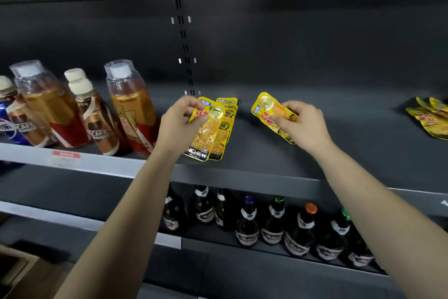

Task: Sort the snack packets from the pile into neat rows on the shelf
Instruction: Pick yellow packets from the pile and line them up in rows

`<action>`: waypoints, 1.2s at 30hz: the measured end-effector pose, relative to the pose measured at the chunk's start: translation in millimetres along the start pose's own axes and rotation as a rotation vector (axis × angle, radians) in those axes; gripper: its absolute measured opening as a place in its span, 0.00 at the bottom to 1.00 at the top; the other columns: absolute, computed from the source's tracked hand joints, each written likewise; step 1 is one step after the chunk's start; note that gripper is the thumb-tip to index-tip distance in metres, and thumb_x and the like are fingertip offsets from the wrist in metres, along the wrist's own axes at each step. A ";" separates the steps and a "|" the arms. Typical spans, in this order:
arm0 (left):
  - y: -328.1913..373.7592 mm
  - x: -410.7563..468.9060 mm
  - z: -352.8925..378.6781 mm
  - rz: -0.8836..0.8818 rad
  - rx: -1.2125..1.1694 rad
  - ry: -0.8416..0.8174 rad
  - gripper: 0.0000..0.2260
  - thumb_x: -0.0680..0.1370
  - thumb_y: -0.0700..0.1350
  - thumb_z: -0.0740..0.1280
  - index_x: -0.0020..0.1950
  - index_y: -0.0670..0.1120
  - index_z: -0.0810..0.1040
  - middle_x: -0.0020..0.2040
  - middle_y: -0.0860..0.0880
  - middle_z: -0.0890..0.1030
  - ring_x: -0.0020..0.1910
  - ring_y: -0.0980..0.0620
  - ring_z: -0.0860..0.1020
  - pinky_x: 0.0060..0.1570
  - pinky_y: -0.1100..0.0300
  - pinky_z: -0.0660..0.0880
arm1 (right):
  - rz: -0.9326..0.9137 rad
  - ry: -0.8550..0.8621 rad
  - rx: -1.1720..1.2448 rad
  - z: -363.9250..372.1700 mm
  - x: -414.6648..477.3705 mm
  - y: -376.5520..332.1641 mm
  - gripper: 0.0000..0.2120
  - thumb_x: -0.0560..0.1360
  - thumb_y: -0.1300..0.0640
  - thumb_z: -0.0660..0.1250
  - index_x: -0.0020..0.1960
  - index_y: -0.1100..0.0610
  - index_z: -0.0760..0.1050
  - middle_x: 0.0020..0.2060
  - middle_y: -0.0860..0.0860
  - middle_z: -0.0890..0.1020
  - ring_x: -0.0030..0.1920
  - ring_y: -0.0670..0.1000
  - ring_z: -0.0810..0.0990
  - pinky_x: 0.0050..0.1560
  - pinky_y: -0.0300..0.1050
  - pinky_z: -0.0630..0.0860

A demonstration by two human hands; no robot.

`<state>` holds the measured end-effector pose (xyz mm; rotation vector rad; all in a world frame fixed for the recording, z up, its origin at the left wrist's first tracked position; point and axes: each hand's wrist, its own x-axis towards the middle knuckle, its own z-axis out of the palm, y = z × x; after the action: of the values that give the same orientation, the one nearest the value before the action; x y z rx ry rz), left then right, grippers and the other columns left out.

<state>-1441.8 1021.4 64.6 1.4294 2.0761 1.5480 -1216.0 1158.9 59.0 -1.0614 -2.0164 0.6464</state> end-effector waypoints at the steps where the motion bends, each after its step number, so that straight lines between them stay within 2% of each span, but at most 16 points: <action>1: -2.1 -0.8 1.2 -0.014 -0.007 0.002 0.07 0.75 0.43 0.71 0.45 0.56 0.78 0.45 0.48 0.80 0.42 0.44 0.80 0.44 0.50 0.78 | 0.004 0.013 0.014 0.2 -1.2 0.4 0.02 0.72 0.54 0.70 0.45 0.50 0.79 0.36 0.45 0.81 0.42 0.49 0.79 0.42 0.41 0.73; 4: -8.2 -5.1 7.9 -0.058 -0.066 -0.025 0.09 0.75 0.41 0.71 0.46 0.56 0.80 0.44 0.51 0.81 0.39 0.48 0.80 0.45 0.50 0.79 | 0.017 0.030 0.055 -0.9 -3.5 3.0 0.04 0.72 0.54 0.70 0.47 0.51 0.80 0.37 0.46 0.82 0.42 0.49 0.80 0.44 0.42 0.74; 7: -15.3 -9.3 13.5 -0.089 -0.137 -0.080 0.10 0.75 0.39 0.71 0.48 0.54 0.80 0.46 0.50 0.83 0.45 0.49 0.83 0.50 0.47 0.80 | 0.018 0.038 0.052 -1.3 -4.1 4.6 0.04 0.73 0.54 0.71 0.47 0.50 0.80 0.37 0.45 0.82 0.41 0.48 0.80 0.43 0.41 0.74; 10: -19.2 -11.3 14.8 -0.075 -0.128 -0.112 0.11 0.74 0.39 0.72 0.50 0.55 0.80 0.48 0.49 0.83 0.46 0.48 0.83 0.51 0.46 0.80 | 0.012 0.042 0.048 -0.5 -3.7 5.1 0.04 0.73 0.54 0.71 0.47 0.49 0.80 0.37 0.45 0.82 0.40 0.48 0.80 0.42 0.40 0.73; 13: -20.2 -11.9 15.7 -0.073 -0.091 -0.119 0.11 0.73 0.39 0.73 0.52 0.52 0.80 0.48 0.51 0.82 0.46 0.51 0.81 0.48 0.57 0.79 | 0.008 0.040 0.036 -0.1 -3.7 5.3 0.05 0.73 0.54 0.70 0.49 0.50 0.80 0.38 0.45 0.82 0.42 0.48 0.80 0.44 0.40 0.74; 15: -19.0 -13.6 16.9 -0.059 -0.049 -0.122 0.12 0.72 0.40 0.74 0.53 0.51 0.80 0.45 0.54 0.80 0.44 0.57 0.77 0.44 0.67 0.74 | 0.007 0.038 0.039 -0.1 -3.9 5.1 0.05 0.73 0.54 0.70 0.49 0.50 0.80 0.37 0.44 0.82 0.42 0.48 0.80 0.44 0.41 0.74; 19: -18.0 -14.1 17.2 -0.027 0.046 -0.160 0.12 0.72 0.39 0.74 0.54 0.50 0.79 0.44 0.59 0.78 0.41 0.69 0.74 0.40 0.77 0.68 | 0.010 0.042 0.057 0.1 -4.0 5.1 0.05 0.74 0.54 0.70 0.49 0.50 0.80 0.37 0.44 0.82 0.40 0.46 0.80 0.42 0.38 0.74; 21: -19.5 -13.3 18.2 -0.036 0.087 -0.177 0.14 0.73 0.40 0.73 0.56 0.49 0.78 0.43 0.60 0.75 0.41 0.65 0.74 0.39 0.75 0.68 | 0.007 0.038 0.060 0.5 -4.2 5.5 0.04 0.74 0.54 0.70 0.49 0.50 0.80 0.38 0.45 0.82 0.40 0.47 0.80 0.42 0.38 0.73; 24: -20.6 -12.2 19.5 -0.048 0.132 -0.182 0.16 0.73 0.41 0.73 0.59 0.51 0.78 0.44 0.60 0.73 0.47 0.56 0.72 0.47 0.63 0.69 | 0.007 0.035 0.069 0.7 -4.7 6.1 0.03 0.74 0.55 0.70 0.48 0.49 0.79 0.37 0.45 0.82 0.41 0.49 0.81 0.42 0.39 0.73; 27: -22.8 -8.8 19.3 -0.033 0.202 -0.181 0.18 0.72 0.43 0.75 0.59 0.54 0.77 0.54 0.53 0.72 0.56 0.51 0.72 0.55 0.58 0.69 | 0.015 0.038 0.062 0.4 -4.4 6.3 0.04 0.73 0.55 0.70 0.48 0.49 0.79 0.37 0.44 0.82 0.41 0.49 0.80 0.43 0.41 0.74; 29: -24.6 -5.9 17.4 -0.036 0.200 -0.198 0.20 0.70 0.44 0.76 0.58 0.58 0.75 0.59 0.52 0.68 0.62 0.47 0.69 0.64 0.49 0.68 | 0.022 0.050 0.053 1.1 -3.5 6.3 0.04 0.73 0.55 0.70 0.48 0.49 0.80 0.37 0.44 0.81 0.42 0.49 0.80 0.44 0.42 0.75; 31: -24.7 -3.1 14.5 -0.044 0.209 -0.228 0.22 0.69 0.45 0.76 0.57 0.62 0.74 0.61 0.53 0.67 0.65 0.45 0.68 0.66 0.44 0.66 | 0.050 0.061 0.050 2.1 -1.6 6.0 0.04 0.72 0.54 0.70 0.47 0.50 0.80 0.36 0.44 0.82 0.41 0.50 0.81 0.42 0.42 0.75; 33: -23.2 2.8 12.0 -0.030 0.210 -0.239 0.22 0.69 0.46 0.76 0.58 0.61 0.74 0.61 0.53 0.68 0.65 0.47 0.68 0.65 0.47 0.67 | 0.106 0.056 0.081 2.5 2.6 5.6 0.03 0.71 0.54 0.71 0.45 0.51 0.81 0.35 0.47 0.83 0.39 0.51 0.82 0.39 0.43 0.77; 36: -15.2 16.0 13.2 0.020 0.214 -0.207 0.18 0.74 0.46 0.73 0.62 0.53 0.75 0.62 0.51 0.72 0.60 0.53 0.72 0.56 0.60 0.68 | 0.162 0.023 0.100 2.6 11.1 4.8 0.03 0.69 0.53 0.72 0.41 0.52 0.81 0.35 0.48 0.84 0.38 0.51 0.83 0.41 0.46 0.79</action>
<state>-1450.6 1042.3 52.4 1.6095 2.1572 1.1549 -1220.1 1170.6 58.4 -1.1748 -1.8711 0.8065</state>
